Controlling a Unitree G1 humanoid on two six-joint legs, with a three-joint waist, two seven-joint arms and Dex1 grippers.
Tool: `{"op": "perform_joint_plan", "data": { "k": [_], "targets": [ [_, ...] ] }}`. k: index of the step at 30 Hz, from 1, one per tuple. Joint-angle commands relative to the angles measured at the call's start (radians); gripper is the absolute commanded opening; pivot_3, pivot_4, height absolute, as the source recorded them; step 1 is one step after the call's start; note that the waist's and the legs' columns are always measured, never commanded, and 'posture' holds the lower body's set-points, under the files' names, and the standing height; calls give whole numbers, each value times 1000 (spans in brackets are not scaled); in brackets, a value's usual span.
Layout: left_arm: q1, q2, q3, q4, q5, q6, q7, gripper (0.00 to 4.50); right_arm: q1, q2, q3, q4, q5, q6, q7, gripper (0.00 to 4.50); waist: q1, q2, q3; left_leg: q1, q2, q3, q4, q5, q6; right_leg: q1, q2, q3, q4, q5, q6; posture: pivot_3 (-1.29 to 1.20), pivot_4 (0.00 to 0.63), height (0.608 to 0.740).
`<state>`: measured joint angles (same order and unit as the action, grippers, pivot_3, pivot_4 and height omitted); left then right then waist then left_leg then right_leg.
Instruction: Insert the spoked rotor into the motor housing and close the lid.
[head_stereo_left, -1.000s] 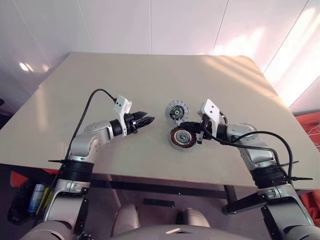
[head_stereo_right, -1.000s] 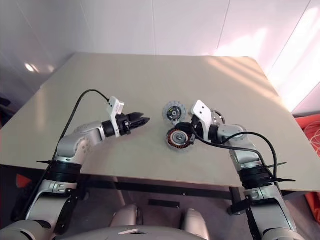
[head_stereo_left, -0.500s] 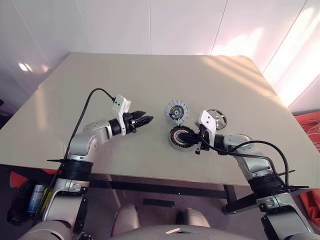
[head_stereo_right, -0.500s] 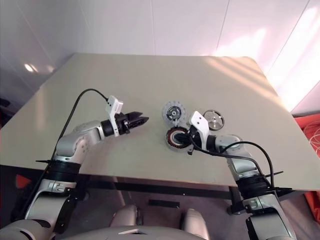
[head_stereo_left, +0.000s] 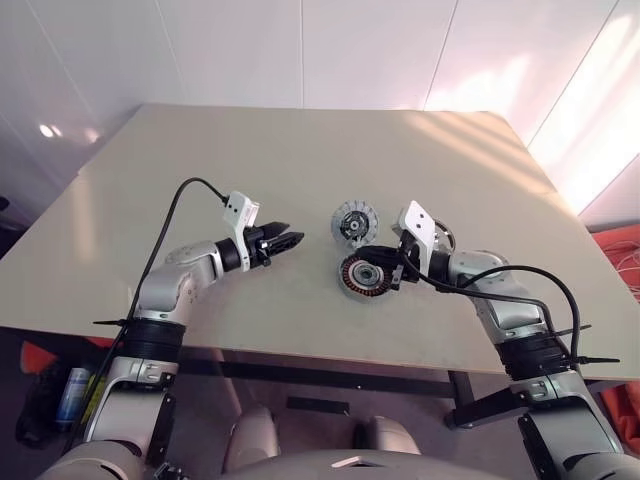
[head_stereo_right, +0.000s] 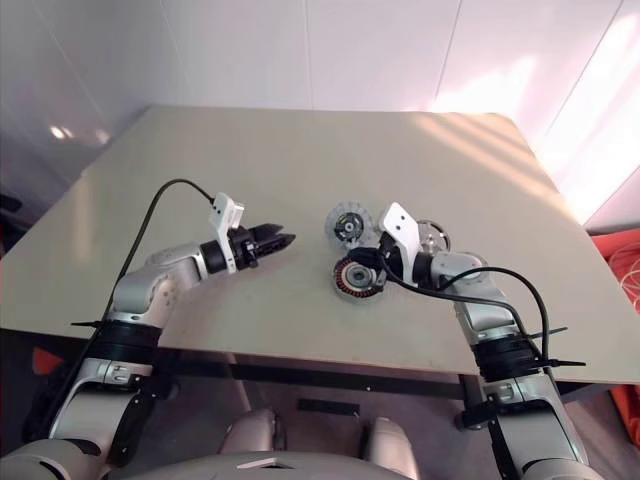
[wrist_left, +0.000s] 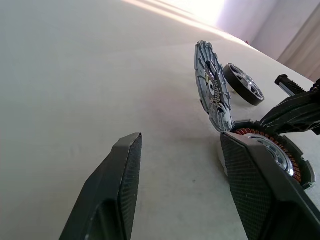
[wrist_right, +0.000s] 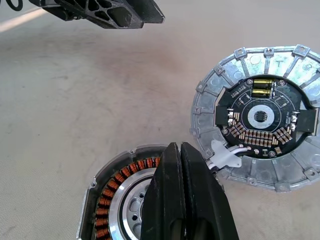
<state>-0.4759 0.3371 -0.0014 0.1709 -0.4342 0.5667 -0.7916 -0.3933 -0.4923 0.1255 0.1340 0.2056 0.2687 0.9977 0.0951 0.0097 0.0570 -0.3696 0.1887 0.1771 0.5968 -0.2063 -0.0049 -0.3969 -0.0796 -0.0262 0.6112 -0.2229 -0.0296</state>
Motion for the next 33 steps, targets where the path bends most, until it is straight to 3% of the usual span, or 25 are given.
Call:
{"op": "perform_joint_plan", "data": {
  "k": [1, 10, 16, 20, 23, 27, 33],
  "targets": [
    [-20, 11, 23, -26, -7, -9, 4, 2661, 20, 5, 7, -22, 7, -10, 1, 36, 1, 0, 0, 0, 0, 0, 0, 0, 0, 0, 0, 0, 0, 0, 0, 0, 0, 740],
    [-33, 16, 29, -16, -7, -11, 11, 2661, 48, 8, -10, -4, -12, -51, -47, 36, 0, 0, 0, 1, 0, 0, 0, 0, 0, 1, 0, 0, 0, 0, 0, 0, 0, 740],
    [-32, 13, 30, -13, -5, -14, 14, 2661, -62, 19, -178, -47, 53, 6, -218, 36, -1, 0, 0, 0, 0, 0, 0, 1, -2, 0, 0, 0, 0, 0, 0, 0, 0, 740],
    [-32, 3, 32, -8, -7, -18, 20, 2661, -185, -21, -322, 108, 72, 44, -351, 36, 0, 0, 0, 1, 0, 0, 0, 2, -3, 0, 0, 0, 0, 0, 0, 0, 0, 740],
    [-34, -5, 32, 1, -3, -27, 26, 2661, -201, -76, -350, 225, 41, 45, -380, 36, 8, -1, 0, 0, 0, 0, 0, 2, -3, 2, 0, 0, -1, 0, 0, 0, 0, 740],
    [-37, -10, 30, 7, -3, -33, 27, 2661, -212, -112, -401, 310, 76, 161, -414, 913, 2, -1, 0, -1, -1, 0, 0, 1, -3, 1, 0, 0, -3, 0, 0, 0, 0, 740],
    [-37, -13, 24, 12, -2, -32, 22, 2661, -274, -136, -503, 417, 136, 322, -500, 2977, -1, 0, 0, -1, 0, 0, 0, 2, -3, -2, 0, 0, 0, 0, 0, 0, 0, 740]
  ]
}}
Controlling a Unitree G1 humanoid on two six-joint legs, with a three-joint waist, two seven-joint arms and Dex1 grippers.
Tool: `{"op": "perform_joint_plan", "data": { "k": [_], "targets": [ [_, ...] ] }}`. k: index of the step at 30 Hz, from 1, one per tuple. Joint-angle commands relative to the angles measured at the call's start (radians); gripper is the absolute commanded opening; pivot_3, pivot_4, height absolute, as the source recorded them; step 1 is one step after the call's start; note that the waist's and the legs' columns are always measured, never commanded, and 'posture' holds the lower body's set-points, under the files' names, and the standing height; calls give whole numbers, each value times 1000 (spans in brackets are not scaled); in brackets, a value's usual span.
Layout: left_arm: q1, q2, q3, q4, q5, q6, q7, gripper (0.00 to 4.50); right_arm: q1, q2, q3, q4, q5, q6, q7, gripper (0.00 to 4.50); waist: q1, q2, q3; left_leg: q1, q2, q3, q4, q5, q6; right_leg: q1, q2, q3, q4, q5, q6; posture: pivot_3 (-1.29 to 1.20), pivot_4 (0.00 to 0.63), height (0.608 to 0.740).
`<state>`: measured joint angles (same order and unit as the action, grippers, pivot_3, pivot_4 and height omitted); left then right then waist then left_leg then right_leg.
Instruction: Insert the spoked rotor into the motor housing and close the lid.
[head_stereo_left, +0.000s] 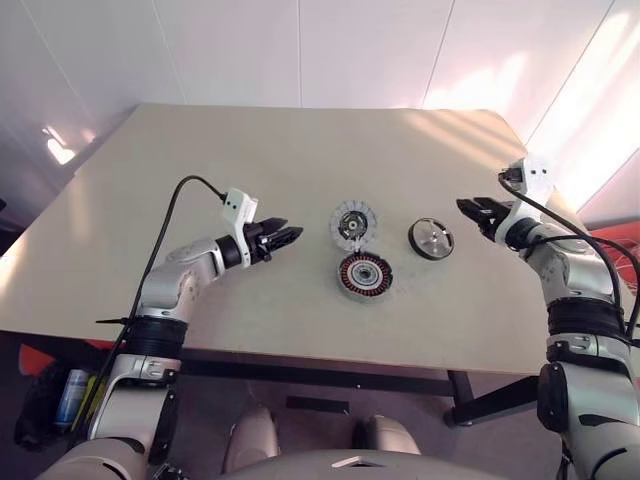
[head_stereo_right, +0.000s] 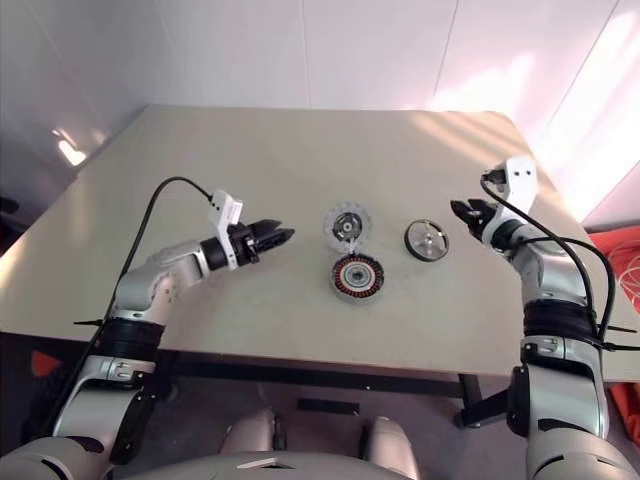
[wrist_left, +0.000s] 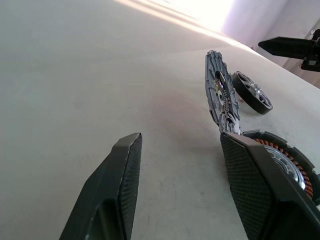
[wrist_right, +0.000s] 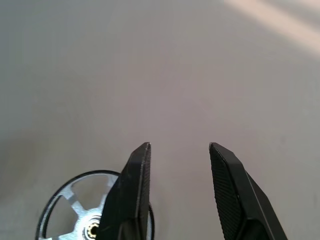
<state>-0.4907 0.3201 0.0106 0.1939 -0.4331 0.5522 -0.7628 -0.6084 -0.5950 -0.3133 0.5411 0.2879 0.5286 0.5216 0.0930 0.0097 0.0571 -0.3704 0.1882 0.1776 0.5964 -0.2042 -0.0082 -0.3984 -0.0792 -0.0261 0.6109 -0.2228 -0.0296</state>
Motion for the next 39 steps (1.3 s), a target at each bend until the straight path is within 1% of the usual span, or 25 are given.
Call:
{"op": "perform_joint_plan", "data": {
  "k": [1, 8, 11, 14, 18, 20, 28, 36, 39],
  "targets": [
    [-22, 3, 11, -10, -2, -16, -8, 2661, -67, -42, -78, 20, 67, 88, -20, 2977, 2, 0, 0, 0, 0, 0, 0, 0, 0, 0, 0, 0, 0, 0, 0, 0, 0, 740],
    [-16, 1, 8, -17, -6, -7, -8, 2661, -24, -107, -64, 17, 100, 214, 85, 2977, 9, 0, 0, 0, 0, 0, 0, 0, 0, 1, 0, 0, 0, 0, 0, 0, 0, 740],
    [-11, 0, 9, -21, -9, -1, -6, 2661, -20, -107, -112, 13, 168, 329, 114, 2977, 10, 0, 0, 0, 0, 0, 0, 0, 0, 1, 0, 0, 0, 0, 0, 0, 0, 740],
    [-7, 0, 10, -26, -11, 5, -5, 2661, -34, -110, -190, 84, 231, 432, 99, 2977, 10, 0, 0, 0, 0, 0, 1, 0, 0, 0, 0, 0, 1, 0, 0, 0, 0, 740],
    [-6, 1, 11, -28, -13, 11, -5, 2661, -47, -120, -276, 198, 279, 489, 78, 2977, 13, 0, 0, 0, 0, 0, 1, 0, 0, 1, 0, 0, 1, 0, 0, 0, 0, 740],
    [-6, 2, 10, -28, -13, 14, -6, 2661, -50, -124, -298, 240, 294, 505, 86, 2977, 13, 0, 0, 0, 0, 0, 1, 0, 0, 1, 0, 0, 1, 0, 0, 0, 0, 740],
    [-8, 9, 9, -24, -9, 17, -11, 2661, -22, -82, -290, 313, 305, 506, 127, 2977, 13, 0, 0, 0, 0, 0, 1, 0, 0, 1, 0, -1, 1, 0, 0, 0, 0, 740],
    [-10, 16, 11, -22, -7, 18, -9, 2661, -7, 7, -240, 222, 333, 547, 178, 2977, 5, 0, 0, 1, 1, 0, 1, 1, -1, 1, 0, -1, 2, 0, 0, 0, 0, 740],
    [-11, 16, 11, -22, -5, 16, -7, 2661, -12, 36, -235, 197, 341, 551, 174, 2977, 7, 1, 0, 1, 1, 0, 1, 1, -2, 0, 0, -1, 3, 0, -1, 0, 0, 740]
  ]
}}
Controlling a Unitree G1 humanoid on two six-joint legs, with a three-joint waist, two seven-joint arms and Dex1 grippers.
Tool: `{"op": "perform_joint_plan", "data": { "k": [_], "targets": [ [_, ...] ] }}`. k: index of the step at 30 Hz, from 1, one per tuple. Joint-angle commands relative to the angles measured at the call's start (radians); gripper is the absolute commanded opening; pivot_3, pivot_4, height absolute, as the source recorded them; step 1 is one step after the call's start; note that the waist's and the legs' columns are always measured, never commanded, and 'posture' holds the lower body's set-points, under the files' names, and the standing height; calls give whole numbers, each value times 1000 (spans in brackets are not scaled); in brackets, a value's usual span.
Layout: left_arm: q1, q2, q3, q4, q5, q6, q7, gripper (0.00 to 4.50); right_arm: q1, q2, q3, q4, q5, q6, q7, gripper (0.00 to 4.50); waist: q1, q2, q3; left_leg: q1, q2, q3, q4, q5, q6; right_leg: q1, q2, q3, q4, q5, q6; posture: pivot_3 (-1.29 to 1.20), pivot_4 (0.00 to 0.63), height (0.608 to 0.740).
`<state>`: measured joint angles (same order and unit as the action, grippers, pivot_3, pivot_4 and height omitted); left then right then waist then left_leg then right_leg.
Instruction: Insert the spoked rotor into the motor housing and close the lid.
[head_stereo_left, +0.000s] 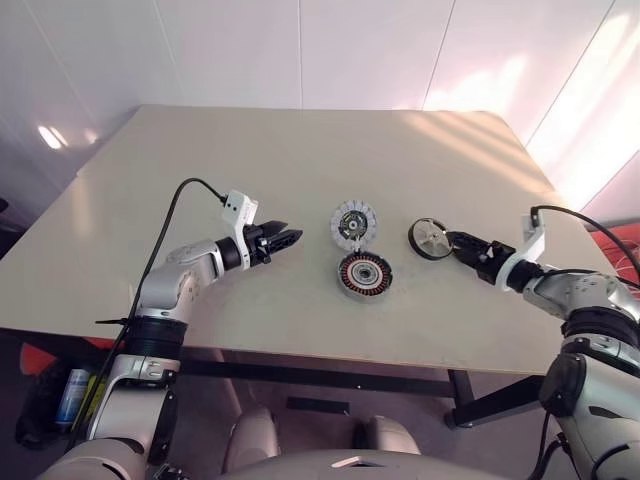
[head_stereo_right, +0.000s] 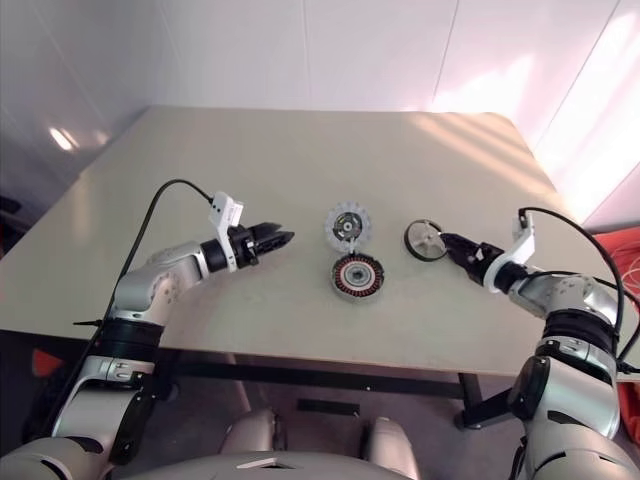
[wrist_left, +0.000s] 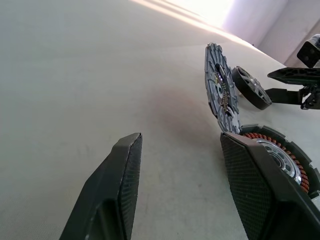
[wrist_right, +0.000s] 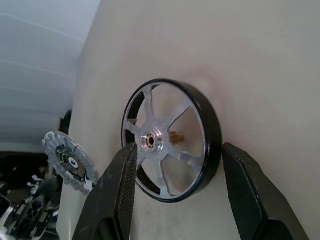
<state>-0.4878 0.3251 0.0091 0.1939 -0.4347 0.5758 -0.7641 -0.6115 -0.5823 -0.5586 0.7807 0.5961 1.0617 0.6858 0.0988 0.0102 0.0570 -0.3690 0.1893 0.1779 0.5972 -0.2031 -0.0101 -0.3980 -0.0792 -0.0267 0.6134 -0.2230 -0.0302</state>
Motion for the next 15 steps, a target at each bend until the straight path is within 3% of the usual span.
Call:
{"op": "perform_joint_plan", "data": {
  "k": [1, 14, 15],
  "targets": [
    [-15, 12, 13, -21, -3, -8, -7, 2661, -11, 32, 12, -48, 34, 16, 7, 2977, 2, 0, 0, 0, 0, 0, 0, 0, 0, 0, 0, 0, 0, 0, 0, 0, 0, 740],
    [-13, 17, 15, -22, 1, -17, -2, 2661, -26, 84, 17, -55, 26, -38, -37, 2977, 0, 0, 0, 0, 0, 0, 0, 0, -1, 0, 0, 0, 0, 0, 0, 0, 0, 740],
    [-13, 17, 14, -23, 2, -18, -3, 2661, -29, 87, 12, -44, 21, -53, -52, 2806, 0, 0, 0, 0, 0, 0, 0, 0, -1, 0, 0, 0, 0, 0, 0, 0, 0, 740]
  ]
}}
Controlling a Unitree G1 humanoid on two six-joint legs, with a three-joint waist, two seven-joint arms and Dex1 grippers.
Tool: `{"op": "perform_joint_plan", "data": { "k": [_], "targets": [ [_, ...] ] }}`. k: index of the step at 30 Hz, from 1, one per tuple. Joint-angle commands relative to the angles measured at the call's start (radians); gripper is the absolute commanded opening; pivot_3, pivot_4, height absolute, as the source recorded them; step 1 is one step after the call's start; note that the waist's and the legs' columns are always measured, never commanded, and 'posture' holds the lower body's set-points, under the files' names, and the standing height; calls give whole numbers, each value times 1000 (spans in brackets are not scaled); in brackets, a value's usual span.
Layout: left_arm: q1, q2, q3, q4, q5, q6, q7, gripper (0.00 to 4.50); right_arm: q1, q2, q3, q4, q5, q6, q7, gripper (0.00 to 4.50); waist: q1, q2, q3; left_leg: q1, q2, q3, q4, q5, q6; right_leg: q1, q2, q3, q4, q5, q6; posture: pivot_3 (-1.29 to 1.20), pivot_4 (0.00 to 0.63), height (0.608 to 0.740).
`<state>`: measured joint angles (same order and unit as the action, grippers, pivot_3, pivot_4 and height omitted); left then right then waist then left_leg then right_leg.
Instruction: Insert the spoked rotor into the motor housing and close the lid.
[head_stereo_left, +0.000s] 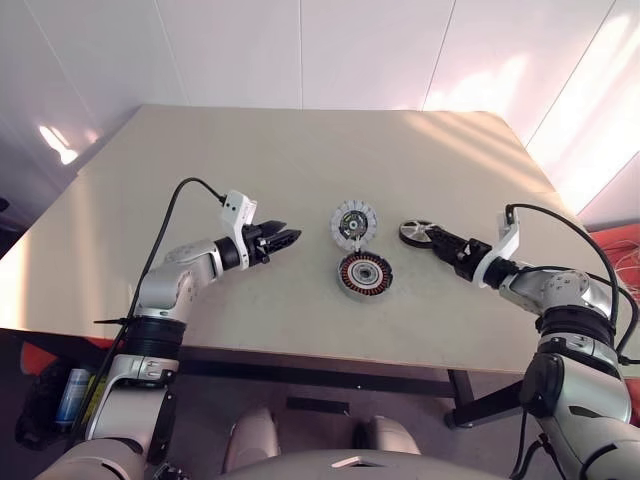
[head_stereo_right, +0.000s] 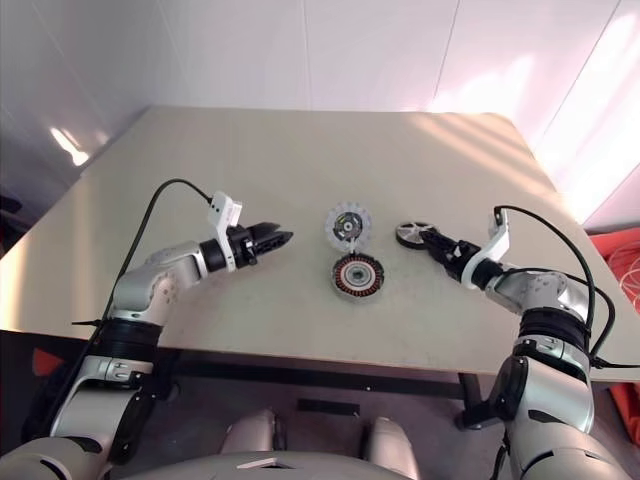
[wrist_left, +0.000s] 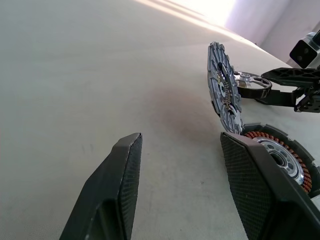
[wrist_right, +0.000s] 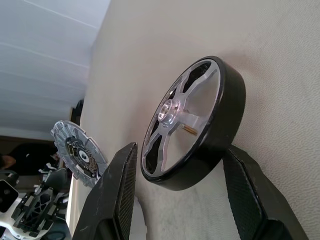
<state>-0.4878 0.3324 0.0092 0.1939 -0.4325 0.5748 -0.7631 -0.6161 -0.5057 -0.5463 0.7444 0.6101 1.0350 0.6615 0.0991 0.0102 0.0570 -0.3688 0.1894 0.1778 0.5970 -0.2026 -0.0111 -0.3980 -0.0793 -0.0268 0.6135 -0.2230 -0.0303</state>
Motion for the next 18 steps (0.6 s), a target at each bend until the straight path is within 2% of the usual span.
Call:
{"op": "perform_joint_plan", "data": {
  "k": [1, 4, 8, 14, 18],
  "targets": [
    [-13, 10, 14, -22, 0, -17, -4, 2661, -26, 12, -2, -2, 5, -36, -35, 2604, 0, 0, 0, 0, 0, 0, 0, 0, 0, 0, 0, 0, 0, 0, 0, 0, 0, 740],
    [-14, 8, 12, -21, 3, -21, -3, 2661, -23, 14, 0, -9, 13, -39, -30, 1779, 1, 0, 0, 0, 0, 0, 0, 0, 0, 0, 0, 0, 0, 0, 0, 0, 0, 740],
    [-17, 7, 11, -17, 6, -24, -4, 2661, -19, 13, 5, -17, 20, -45, -29, 427, 1, -1, 0, 1, 0, 0, 0, 0, 0, 1, 0, 0, 0, 0, 0, 0, 0, 740],
    [-25, 4, 9, -4, 11, -30, -7, 2661, -24, 4, -23, -39, 57, -17, -34, 349, 3, -1, 0, 1, 0, 0, 0, 1, -1, 1, 0, 0, 0, 0, 0, 0, 0, 740],
    [-27, 2, 8, 0, 13, -30, -9, 2661, -37, -11, -106, -77, 166, 80, -10, 349, 4, 0, 0, -2, 0, 0, -1, 0, -1, -1, 0, 0, -1, 0, 0, 0, 0, 740]
  ]
}}
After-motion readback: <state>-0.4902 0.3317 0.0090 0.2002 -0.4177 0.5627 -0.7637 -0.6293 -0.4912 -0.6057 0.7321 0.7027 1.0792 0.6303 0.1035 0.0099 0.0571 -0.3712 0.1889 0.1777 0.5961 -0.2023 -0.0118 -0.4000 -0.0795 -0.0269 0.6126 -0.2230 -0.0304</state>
